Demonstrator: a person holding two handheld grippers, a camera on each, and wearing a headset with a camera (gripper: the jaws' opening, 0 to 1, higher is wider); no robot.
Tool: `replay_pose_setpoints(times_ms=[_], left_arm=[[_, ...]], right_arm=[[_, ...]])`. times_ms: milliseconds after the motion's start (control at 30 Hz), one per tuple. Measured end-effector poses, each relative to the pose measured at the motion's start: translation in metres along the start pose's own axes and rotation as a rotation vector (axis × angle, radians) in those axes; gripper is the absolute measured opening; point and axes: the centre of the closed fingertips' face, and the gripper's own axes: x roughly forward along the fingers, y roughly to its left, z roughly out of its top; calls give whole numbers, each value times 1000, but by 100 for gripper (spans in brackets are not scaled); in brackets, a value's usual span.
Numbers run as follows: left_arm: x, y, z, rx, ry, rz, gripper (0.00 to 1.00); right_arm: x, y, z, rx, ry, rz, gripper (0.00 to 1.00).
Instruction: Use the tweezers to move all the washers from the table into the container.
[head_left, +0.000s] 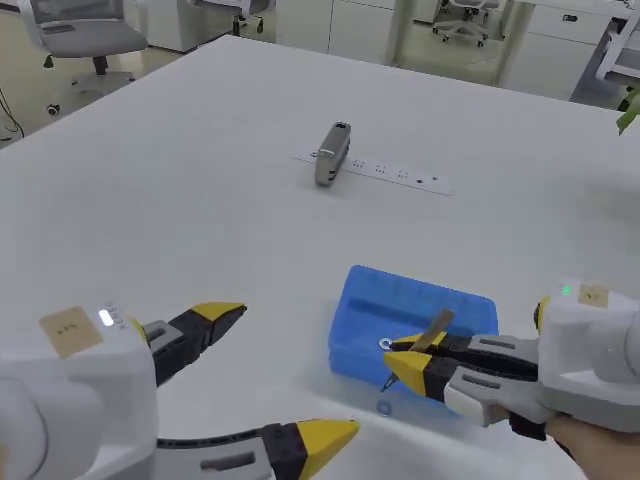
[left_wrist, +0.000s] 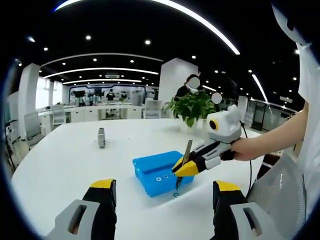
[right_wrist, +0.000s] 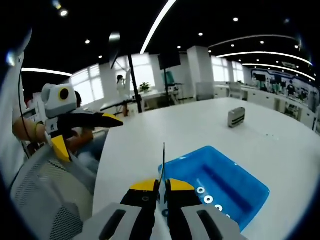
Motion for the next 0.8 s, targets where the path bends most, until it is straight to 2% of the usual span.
replay_pose_setpoints(times_ms=[300, 400, 567, 800], left_arm=[[-1, 1, 0, -3, 0, 1, 80], [-1, 2, 0, -4, 0, 0, 80], [-1, 2, -1, -6, 0, -2, 80], [-1, 2, -1, -5, 2, -2, 80]], right_arm=[[10, 0, -19, -48, 84, 14, 4], [10, 1, -19, -43, 85, 22, 4], [10, 3, -24, -86, 115, 20, 4], [10, 2, -25, -82, 119, 24, 4]])
